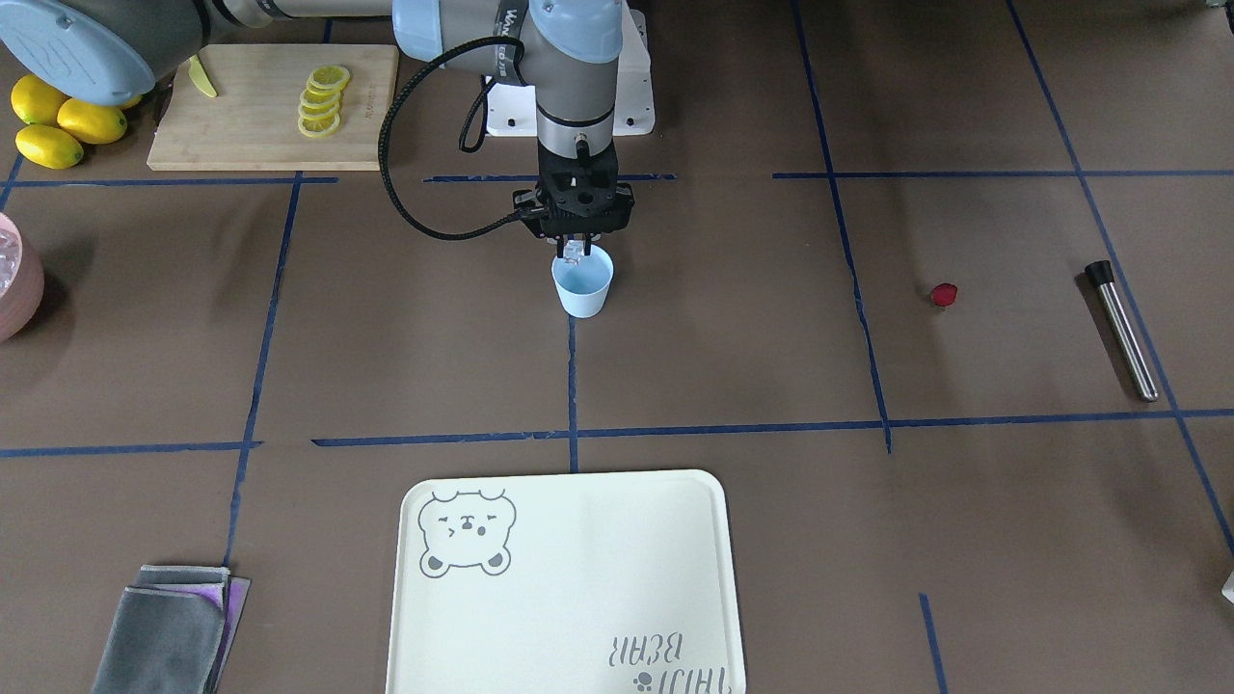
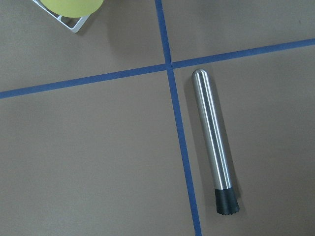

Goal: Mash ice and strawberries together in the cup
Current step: 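Open the right gripper to drop the ice cube into the cup, then move the right gripper back to the pink ice bowl, then grasp another ice cube from the pink bowl with the right gripper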

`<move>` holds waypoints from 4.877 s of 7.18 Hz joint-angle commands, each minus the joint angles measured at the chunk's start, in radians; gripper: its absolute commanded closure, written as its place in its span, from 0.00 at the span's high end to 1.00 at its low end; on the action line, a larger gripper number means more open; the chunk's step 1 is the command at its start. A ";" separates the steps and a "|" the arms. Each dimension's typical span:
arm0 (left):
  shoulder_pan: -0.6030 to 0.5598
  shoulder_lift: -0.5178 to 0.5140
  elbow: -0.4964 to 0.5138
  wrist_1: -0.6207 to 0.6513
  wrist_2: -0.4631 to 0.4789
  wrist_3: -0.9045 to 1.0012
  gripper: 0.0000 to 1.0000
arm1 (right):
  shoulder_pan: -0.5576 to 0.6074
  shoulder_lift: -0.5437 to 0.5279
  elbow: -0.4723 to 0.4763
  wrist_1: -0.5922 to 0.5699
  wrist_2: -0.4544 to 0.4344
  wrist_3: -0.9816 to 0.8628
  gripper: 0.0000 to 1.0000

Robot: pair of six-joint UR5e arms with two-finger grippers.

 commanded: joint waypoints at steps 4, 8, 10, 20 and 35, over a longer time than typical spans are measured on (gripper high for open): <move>0.000 0.000 0.000 0.000 0.000 0.000 1.00 | 0.014 -0.002 -0.015 0.053 0.009 -0.008 0.99; 0.003 0.000 0.000 0.000 0.000 0.000 1.00 | 0.327 -0.299 0.210 0.051 0.263 -0.400 0.99; 0.003 0.000 0.000 0.000 0.000 0.000 1.00 | 0.501 -0.549 0.317 0.056 0.352 -0.704 0.99; 0.003 0.003 -0.009 0.000 0.000 -0.002 1.00 | 0.834 -1.076 0.094 0.539 0.563 -1.311 0.90; 0.005 0.000 -0.012 -0.002 -0.002 0.000 1.00 | 0.782 -1.114 0.095 0.522 0.558 -1.316 0.07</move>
